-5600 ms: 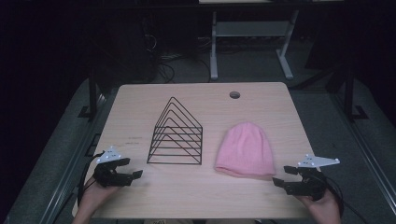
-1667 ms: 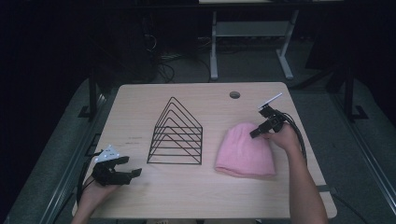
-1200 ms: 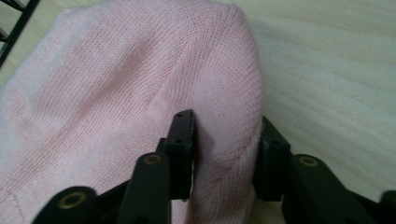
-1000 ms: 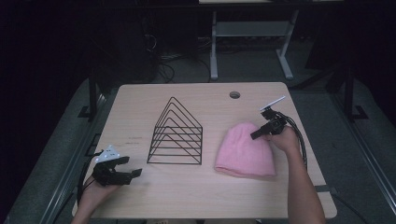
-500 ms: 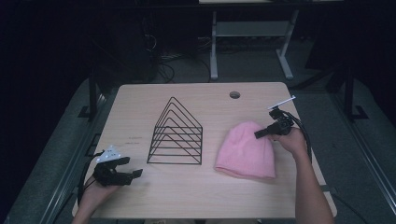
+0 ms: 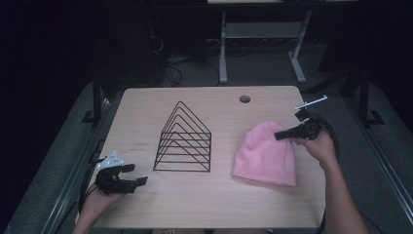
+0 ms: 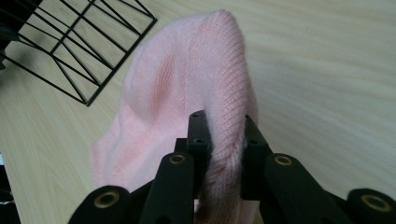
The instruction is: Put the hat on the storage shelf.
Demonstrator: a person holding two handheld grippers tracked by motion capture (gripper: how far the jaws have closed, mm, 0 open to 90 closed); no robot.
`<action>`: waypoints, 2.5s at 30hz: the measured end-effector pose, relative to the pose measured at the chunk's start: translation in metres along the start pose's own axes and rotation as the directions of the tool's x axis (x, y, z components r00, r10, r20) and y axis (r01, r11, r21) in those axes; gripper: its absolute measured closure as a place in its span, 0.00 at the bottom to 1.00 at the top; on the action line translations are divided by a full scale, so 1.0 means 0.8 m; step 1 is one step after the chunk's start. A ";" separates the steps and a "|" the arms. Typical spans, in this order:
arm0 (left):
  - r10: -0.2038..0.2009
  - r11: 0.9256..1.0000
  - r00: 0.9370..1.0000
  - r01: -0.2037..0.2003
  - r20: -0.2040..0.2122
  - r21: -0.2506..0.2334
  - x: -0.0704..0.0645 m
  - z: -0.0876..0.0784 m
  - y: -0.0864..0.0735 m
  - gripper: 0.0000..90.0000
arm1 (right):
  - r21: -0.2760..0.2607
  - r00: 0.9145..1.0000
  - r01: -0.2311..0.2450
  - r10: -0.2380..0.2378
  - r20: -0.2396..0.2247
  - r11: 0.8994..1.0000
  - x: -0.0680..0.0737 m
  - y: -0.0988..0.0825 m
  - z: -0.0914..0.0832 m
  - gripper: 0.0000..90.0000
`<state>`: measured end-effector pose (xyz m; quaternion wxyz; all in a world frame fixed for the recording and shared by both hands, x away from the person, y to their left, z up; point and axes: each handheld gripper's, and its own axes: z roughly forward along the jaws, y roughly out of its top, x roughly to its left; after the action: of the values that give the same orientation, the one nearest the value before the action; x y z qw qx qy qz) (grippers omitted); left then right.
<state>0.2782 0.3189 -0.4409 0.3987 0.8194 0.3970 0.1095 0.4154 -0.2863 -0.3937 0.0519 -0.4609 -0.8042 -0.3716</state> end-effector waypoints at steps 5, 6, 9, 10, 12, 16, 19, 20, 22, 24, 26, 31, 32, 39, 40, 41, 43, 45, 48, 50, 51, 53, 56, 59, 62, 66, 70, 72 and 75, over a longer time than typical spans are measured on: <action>0.009 1.000 1.000 -0.009 0.011 0.004 -0.002 -0.001 0.005 0.25 | -0.039 1.000 0.018 -0.018 0.010 0.999 0.009 0.004 -0.024 0.87; 0.008 1.000 1.000 -0.008 0.009 0.011 -0.003 -0.001 0.007 0.26 | -0.050 1.000 0.028 -0.027 0.011 0.998 0.014 0.007 -0.034 0.87; 0.004 1.000 0.999 -0.005 0.032 0.023 -0.007 -0.001 0.012 0.26 | -0.042 0.999 0.044 -0.043 0.024 0.998 0.021 0.011 -0.043 0.87; 0.004 1.000 0.999 -0.005 0.032 0.023 -0.007 -0.001 0.012 0.26 | -0.042 0.999 0.044 -0.043 0.024 0.998 0.021 0.011 -0.043 0.87; 0.022 0.999 0.999 -0.023 0.037 0.028 -0.011 -0.003 0.018 0.26 | -0.040 0.997 0.066 -0.065 0.038 0.997 0.030 0.017 -0.054 0.87; 0.046 0.999 0.998 -0.048 0.046 0.024 -0.016 -0.009 0.028 0.26 | -0.041 0.995 0.091 -0.089 0.054 0.995 0.041 0.026 -0.068 0.88; 0.045 0.999 0.997 -0.046 0.066 0.015 -0.019 -0.016 0.035 0.26 | -0.037 0.992 0.107 -0.104 0.065 0.994 0.049 0.032 -0.077 0.87; 0.046 0.999 0.996 -0.047 0.074 0.011 -0.021 -0.018 0.038 0.26 | -0.034 0.991 0.116 -0.114 0.070 0.993 0.052 0.035 -0.080 0.87; 0.057 0.998 0.995 -0.058 0.079 0.013 -0.021 -0.021 0.041 0.26 | -0.030 0.989 0.128 -0.126 0.077 0.991 0.058 0.039 -0.085 0.87; 0.087 0.996 0.992 -0.090 0.089 0.023 -0.024 -0.027 0.050 0.26 | -0.029 0.988 0.135 -0.132 0.079 0.990 0.063 0.044 -0.089 0.87; 0.092 0.995 0.991 -0.095 0.098 0.023 -0.025 -0.029 0.054 0.26 | -0.029 0.987 0.139 -0.136 0.081 0.990 0.066 0.046 -0.091 0.87; 0.116 0.993 0.985 -0.119 0.125 0.014 -0.028 -0.040 0.072 0.26 | -0.029 0.983 0.170 -0.167 0.080 0.985 0.080 0.056 -0.097 0.87; 0.128 0.991 0.982 -0.131 0.136 0.015 -0.030 -0.044 0.079 0.26 | -0.029 0.980 0.187 -0.185 0.078 0.982 0.088 0.062 -0.099 0.87; 0.196 0.979 0.967 -0.202 0.166 0.020 -0.042 -0.058 0.116 0.26 | -0.031 0.969 0.240 -0.238 0.065 0.970 0.113 0.079 -0.102 0.87; 0.204 0.978 0.963 -0.210 0.174 0.016 -0.045 -0.060 0.123 0.26 | -0.034 0.965 0.256 -0.253 0.063 0.966 0.121 0.084 -0.104 0.87; 0.209 0.977 0.962 -0.215 0.177 0.015 -0.046 -0.061 0.127 0.26 | -0.038 0.963 0.264 -0.262 0.061 0.964 0.124 0.085 -0.105 0.87; 0.237 0.970 0.953 -0.242 0.187 0.006 -0.052 -0.066 0.145 0.26 | -0.046 0.959 0.280 -0.277 0.053 0.959 0.132 0.090 -0.107 0.88; 0.252 0.966 0.948 -0.257 0.192 0.001 -0.056 -0.068 0.157 0.26 | -0.048 0.954 0.299 -0.297 0.046 0.953 0.142 0.096 -0.109 0.87; 0.268 0.962 0.943 -0.273 0.200 -0.004 -0.060 -0.069 0.168 0.26 | -0.051 0.948 0.318 -0.317 0.040 0.947 0.151 0.101 -0.110 0.87; 0.279 0.959 0.937 -0.284 0.210 -0.006 -0.063 -0.068 0.177 0.26 | -0.056 0.942 0.334 -0.333 0.035 0.941 0.160 0.107 -0.113 0.87; 0.281 0.958 0.935 -0.286 0.215 -0.007 -0.065 -0.067 0.182 0.26 | -0.057 0.939 0.343 -0.342 0.030 0.938 0.165 0.110 -0.114 0.87; 0.284 0.957 0.932 -0.290 0.223 -0.005 -0.068 -0.066 0.190 0.26 | -0.062 0.928 0.372 -0.371 0.017 0.926 0.182 0.121 -0.117 0.87; 0.294 0.954 0.925 -0.299 0.239 -0.017 -0.073 -0.062 0.201 0.26 | -0.072 0.921 0.389 -0.389 0.006 0.919 0.196 0.129 -0.121 0.87; 0.295 0.954 0.923 -0.300 0.247 -0.016 -0.076 -0.059 0.205 0.26 | -0.082 0.912 0.408 -0.410 -0.002 0.909 0.211 0.139 -0.126 0.87; 0.292 0.955 0.923 -0.298 0.249 -0.018 -0.077 -0.057 0.206 0.26 | -0.085 0.906 0.422 -0.424 -0.009 0.903 0.221 0.145 -0.127 0.87; 0.293 0.955 0.924 -0.295 0.244 -0.029 -0.077 -0.054 0.207 0.26 | -0.093 0.889 0.453 -0.457 -0.021 0.886 0.241 0.157 -0.129 0.87; 0.279 0.960 0.927 -0.280 0.251 -0.032 -0.075 -0.053 0.209 0.26 | -0.097 0.872 0.483 -0.488 -0.032 0.870 0.259 0.169 -0.128 0.87; 0.275 0.961 0.929 -0.274 0.248 -0.041 -0.073 -0.056 0.212 0.26 | -0.097 0.864 0.496 -0.502 -0.042 0.863 0.273 0.179 -0.125 0.87; 0.269 0.963 0.929 -0.265 0.253 -0.051 -0.071 -0.058 0.216 0.26 | -0.096 0.858 0.506 -0.512 -0.049 0.857 0.284 0.186 -0.122 0.87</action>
<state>0.3151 0.2403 -0.2746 0.4348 0.8698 0.2259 0.0582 0.3769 -0.1451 -0.1448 -0.0375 -0.2197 -0.8796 -0.4203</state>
